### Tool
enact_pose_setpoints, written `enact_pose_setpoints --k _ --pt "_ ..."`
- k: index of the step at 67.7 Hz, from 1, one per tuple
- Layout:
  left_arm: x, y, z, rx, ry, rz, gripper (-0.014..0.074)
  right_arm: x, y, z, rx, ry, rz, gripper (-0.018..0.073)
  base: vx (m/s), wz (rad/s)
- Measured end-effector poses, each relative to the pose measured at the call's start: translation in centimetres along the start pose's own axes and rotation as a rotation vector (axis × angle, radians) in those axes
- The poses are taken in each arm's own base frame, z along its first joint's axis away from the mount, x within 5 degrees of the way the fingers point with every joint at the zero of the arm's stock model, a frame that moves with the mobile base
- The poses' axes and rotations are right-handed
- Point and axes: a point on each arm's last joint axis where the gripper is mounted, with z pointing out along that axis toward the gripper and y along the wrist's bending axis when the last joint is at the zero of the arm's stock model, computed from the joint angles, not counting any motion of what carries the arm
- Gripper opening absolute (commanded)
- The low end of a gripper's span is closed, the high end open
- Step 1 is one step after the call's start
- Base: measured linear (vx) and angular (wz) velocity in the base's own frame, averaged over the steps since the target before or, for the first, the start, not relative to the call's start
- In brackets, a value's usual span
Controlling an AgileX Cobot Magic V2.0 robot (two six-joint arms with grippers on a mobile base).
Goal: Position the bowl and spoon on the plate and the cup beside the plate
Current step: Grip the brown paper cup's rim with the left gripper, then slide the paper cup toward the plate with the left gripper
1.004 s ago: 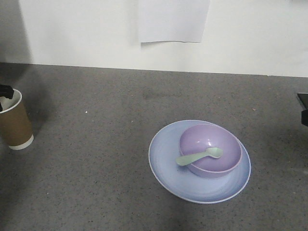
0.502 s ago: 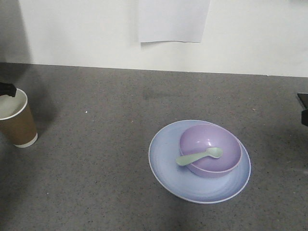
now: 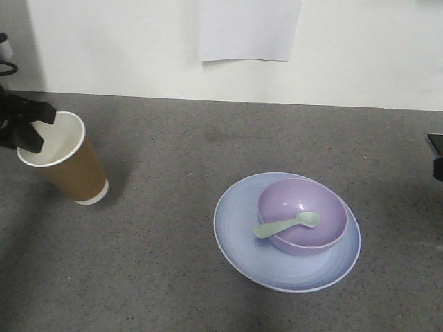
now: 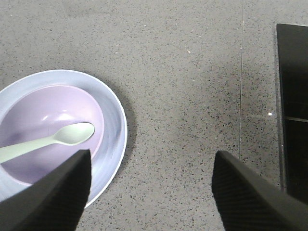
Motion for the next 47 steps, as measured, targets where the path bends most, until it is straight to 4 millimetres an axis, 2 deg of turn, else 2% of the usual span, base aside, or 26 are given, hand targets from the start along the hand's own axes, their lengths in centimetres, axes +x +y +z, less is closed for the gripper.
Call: enact_pose_setpoints --k 19,36,47 --pt "0.9 -6.4 1.6 0.09 0.06 0.179 -0.0008 0.0 0.0 0.0 0.0 0.0 0.0 0.0506 0.0 0.0" --pt "1.2 -9.2 4.6 0.139 0.123 0.232 -0.0008 0.0 0.0 0.0 0.0 0.0 0.0 0.0506 0.0 0.0" --pt "1.1 -10.0 6.0 0.151 0.14 0.24 -0.0008 0.0 0.0 0.0 0.0 0.0 0.0 0.0506 0.0 0.0"
